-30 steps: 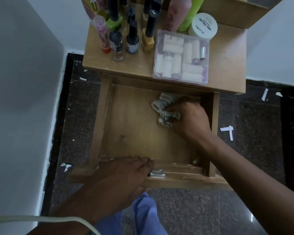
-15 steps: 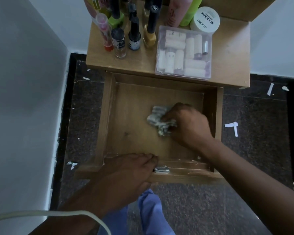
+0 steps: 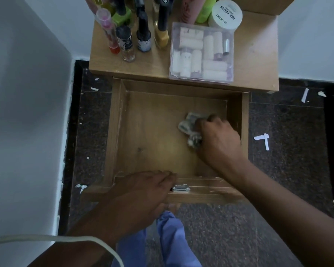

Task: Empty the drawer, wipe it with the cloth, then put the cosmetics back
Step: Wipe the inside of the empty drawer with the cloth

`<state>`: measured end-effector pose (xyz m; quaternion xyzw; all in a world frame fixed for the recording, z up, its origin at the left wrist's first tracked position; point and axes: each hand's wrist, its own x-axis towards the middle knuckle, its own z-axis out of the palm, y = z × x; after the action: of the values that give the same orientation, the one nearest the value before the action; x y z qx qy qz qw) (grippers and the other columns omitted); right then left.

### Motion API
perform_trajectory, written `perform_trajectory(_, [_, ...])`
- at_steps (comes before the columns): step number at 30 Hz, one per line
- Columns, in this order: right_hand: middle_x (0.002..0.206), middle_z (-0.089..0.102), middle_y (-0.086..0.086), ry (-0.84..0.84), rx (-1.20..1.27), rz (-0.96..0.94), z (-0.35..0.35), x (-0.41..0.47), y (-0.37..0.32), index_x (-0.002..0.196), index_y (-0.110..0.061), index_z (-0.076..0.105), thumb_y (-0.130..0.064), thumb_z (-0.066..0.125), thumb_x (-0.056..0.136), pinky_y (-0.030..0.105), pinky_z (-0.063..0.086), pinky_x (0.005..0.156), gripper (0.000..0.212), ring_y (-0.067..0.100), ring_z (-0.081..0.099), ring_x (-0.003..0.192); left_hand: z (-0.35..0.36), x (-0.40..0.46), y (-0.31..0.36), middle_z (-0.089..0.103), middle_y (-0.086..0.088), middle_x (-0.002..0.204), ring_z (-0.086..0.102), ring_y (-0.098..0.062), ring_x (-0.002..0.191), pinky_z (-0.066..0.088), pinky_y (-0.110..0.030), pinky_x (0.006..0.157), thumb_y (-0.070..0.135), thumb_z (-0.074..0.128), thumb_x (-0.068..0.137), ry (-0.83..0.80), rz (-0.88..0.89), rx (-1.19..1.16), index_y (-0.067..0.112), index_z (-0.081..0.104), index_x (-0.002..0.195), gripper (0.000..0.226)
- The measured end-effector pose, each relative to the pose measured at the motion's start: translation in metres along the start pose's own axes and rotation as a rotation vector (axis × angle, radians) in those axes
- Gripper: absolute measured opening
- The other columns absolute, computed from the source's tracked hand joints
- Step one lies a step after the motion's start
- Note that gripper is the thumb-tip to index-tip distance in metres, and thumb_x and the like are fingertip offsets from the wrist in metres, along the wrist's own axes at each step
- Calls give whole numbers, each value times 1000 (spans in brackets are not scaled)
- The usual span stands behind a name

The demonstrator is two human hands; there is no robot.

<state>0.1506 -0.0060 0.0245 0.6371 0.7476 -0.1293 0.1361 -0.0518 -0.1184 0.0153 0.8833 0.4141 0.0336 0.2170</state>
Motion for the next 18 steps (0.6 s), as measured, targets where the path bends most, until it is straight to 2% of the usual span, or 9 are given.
perform_trajectory(2, [131,56,14,63,-8,33,-1,21,-17,131,-18,60,-19,71,91,44,56,82,41,36,57,117,-1,2,1,79,13,106,76,-2,86,58,-19,67,56,47,73,3,-9,-7,27,80,113,59])
perform_trajectory(4, [137,54,15,118,50,-39,2,35,-34,132,-19,63,-12,70,89,47,56,86,44,38,52,126,-2,3,0,79,10,103,77,-6,83,59,-21,64,54,51,72,11,-12,-30,23,80,112,58])
perform_trajectory(7, [123,61,10,38,130,-359,5,28,-39,118,-21,72,-18,76,83,46,57,87,35,34,56,120,-6,5,-1,79,10,100,76,-5,79,57,-19,61,54,42,75,19,-12,-45,23,79,110,60])
perform_trajectory(9, [117,63,4,-69,83,-480,7,9,-27,113,-26,74,-27,80,81,44,56,89,32,29,57,117,-8,5,-1,78,11,102,76,-5,81,57,-18,62,56,43,76,-1,-16,-77,25,78,112,59])
perform_trajectory(11, [123,62,2,-102,27,-400,9,-2,-7,118,-29,70,-37,78,84,44,56,92,36,26,57,119,-7,1,-2,78,12,109,76,-4,89,58,-18,69,58,44,78,-40,-30,-97,26,77,117,60])
perform_trajectory(15, [120,64,8,83,82,-66,6,16,3,118,-25,70,-43,75,84,36,53,77,39,32,62,107,-17,-22,-10,70,10,132,63,-4,118,51,-22,96,61,47,89,-18,-123,-209,24,67,135,63])
perform_trajectory(18, [124,64,11,130,206,-69,10,35,-35,122,-22,68,-40,74,85,38,56,81,42,34,62,110,-32,-42,-19,65,7,139,56,-8,127,43,-26,107,61,59,91,116,-216,-250,21,65,139,63])
